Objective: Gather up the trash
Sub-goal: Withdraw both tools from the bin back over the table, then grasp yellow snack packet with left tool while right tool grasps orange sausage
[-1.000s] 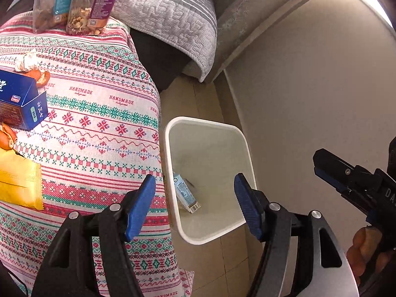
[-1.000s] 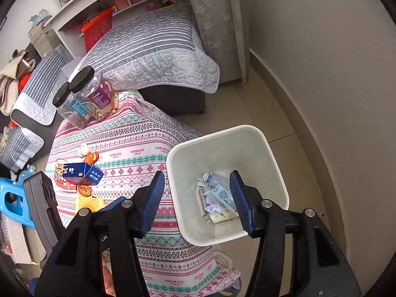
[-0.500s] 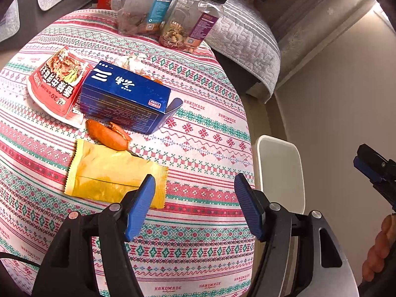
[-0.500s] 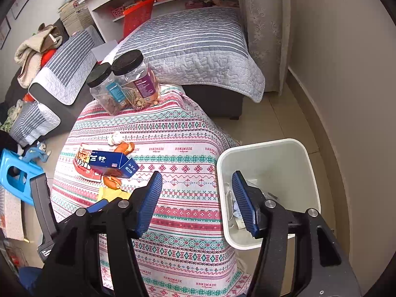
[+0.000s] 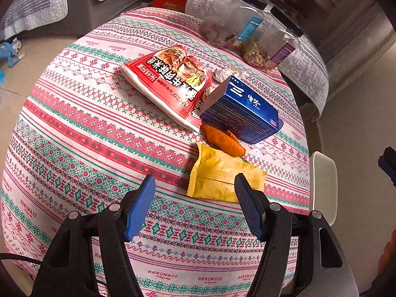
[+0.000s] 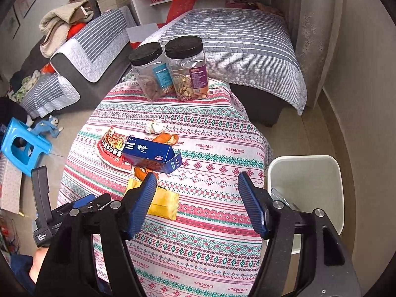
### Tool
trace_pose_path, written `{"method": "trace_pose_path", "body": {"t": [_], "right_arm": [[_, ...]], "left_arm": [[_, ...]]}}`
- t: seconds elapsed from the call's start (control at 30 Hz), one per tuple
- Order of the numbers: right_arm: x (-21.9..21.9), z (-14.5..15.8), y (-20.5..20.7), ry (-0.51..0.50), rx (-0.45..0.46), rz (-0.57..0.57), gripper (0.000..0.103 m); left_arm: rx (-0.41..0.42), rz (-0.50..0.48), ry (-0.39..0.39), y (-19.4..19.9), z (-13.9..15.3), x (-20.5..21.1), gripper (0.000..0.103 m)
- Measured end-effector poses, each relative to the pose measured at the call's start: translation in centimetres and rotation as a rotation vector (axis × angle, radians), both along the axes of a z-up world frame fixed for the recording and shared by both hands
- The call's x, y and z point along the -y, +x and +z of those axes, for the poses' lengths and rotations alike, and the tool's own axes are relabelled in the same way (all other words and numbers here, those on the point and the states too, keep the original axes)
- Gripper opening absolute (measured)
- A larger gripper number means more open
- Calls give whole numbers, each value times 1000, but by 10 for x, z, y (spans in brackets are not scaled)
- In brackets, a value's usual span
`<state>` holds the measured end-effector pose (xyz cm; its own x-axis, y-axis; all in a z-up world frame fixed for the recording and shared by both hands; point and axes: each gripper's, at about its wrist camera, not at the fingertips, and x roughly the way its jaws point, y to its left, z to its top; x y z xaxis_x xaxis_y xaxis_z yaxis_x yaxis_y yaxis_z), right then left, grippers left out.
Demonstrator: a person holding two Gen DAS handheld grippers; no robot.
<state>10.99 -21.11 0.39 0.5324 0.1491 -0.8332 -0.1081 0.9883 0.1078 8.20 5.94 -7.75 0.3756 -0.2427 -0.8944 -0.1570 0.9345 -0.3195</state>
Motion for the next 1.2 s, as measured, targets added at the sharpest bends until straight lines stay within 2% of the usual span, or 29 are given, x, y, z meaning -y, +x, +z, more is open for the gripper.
{"method": "trace_pose_path", "body": {"t": [0.27, 0.47, 0.57, 0.77, 0.93, 1.03, 1.1, 1.13, 1.2], "right_arm": [[-31, -5, 5, -32, -5, 58, 73], [-44, -12, 9, -18, -33, 78, 77], [-50, -16, 9, -33, -36, 93, 80], [-49, -24, 14, -39, -56, 82, 81], [-47, -31, 15, -49, -70, 81, 81], [-47, -36, 15, -61, -80, 83, 81], [-46, -38, 16, -62, -87, 83, 81], [-46, -40, 17, -63, -90, 83, 81], [-45, -43, 20, -62, -100, 78, 81]], "left_arm": [[-30, 66, 81, -1, -10, -43, 74], [-44, 33, 26, 4, -22, -41, 75], [-52, 0, -9, 9, -30, -29, 75], [-38, -58, -86, 20, -44, -1, 75], [-71, -108, -105, 27, -63, 25, 74], [-63, -113, -65, 28, -70, 36, 59], [-76, -139, -79, 31, -73, 42, 3], [-95, -134, -100, 31, -75, 41, 1], [-82, -127, -97, 30, -73, 40, 1]]}}
